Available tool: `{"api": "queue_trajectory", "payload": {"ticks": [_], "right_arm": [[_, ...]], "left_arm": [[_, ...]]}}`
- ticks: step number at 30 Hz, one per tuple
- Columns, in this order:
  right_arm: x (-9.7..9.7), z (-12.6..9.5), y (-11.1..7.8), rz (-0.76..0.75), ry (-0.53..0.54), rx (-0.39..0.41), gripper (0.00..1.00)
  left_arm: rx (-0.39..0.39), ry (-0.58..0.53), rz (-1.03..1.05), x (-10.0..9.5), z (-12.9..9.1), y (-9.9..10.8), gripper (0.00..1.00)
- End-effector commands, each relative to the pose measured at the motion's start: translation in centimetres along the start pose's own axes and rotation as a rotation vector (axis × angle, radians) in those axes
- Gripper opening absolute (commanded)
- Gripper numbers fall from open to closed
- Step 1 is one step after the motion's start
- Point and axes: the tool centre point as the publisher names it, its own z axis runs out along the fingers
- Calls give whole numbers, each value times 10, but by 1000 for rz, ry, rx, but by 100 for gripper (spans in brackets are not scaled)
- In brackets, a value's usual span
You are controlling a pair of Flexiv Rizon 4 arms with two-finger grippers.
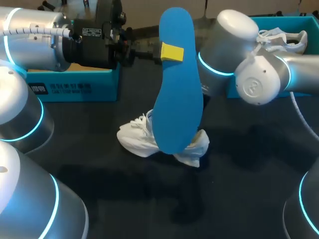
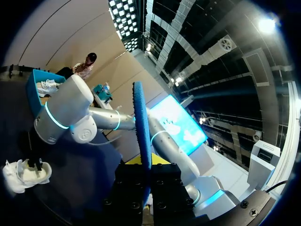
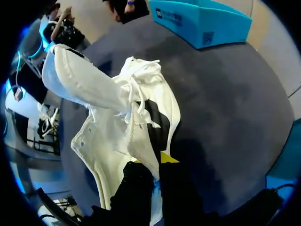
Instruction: Take the shoe out of the shoebox, open the shoe tongue, remove and reinsert the insole, then place the shoe into the shoebox
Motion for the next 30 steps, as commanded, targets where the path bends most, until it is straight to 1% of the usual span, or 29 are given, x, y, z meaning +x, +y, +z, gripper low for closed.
{"api": "queue_trajectory", "payload": {"ticks": [1,5,6,8,9,11,13,15,16,17,18,30], "right_arm": [[6,3,-10,54,-15,-74,0],[9,0,-8,131,-30,-97,0],[10,-2,-8,162,-46,-118,0],[11,-4,-7,196,-56,-123,0],[13,-6,-6,219,-74,-146,0],[16,-10,-6,274,-96,-159,0],[20,-13,-5,320,-121,-198,0],[20,-16,-4,361,-140,-218,0],[20,-16,-4,381,-151,-240,0],[19,-17,-4,386,-164,-260,0],[17,-19,-2,358,-189,-276,0],[17,-19,-2,358,-189,-276,0]], "left_arm": [[0,1,0,-1,2,-1,0],[0,1,0,-1,2,-1,0],[0,1,0,-1,2,-1,0],[0,1,0,-1,2,-1,0],[0,1,0,-1,2,-1,0],[0,1,0,-1,2,-1,0],[0,1,0,-1,2,-1,0],[0,1,0,-1,2,-1,0],[0,1,0,-1,2,-1,0],[0,1,0,-1,2,-1,0],[0,1,0,-1,2,-1,0],[0,1,0,-1,2,-1,0]]}}
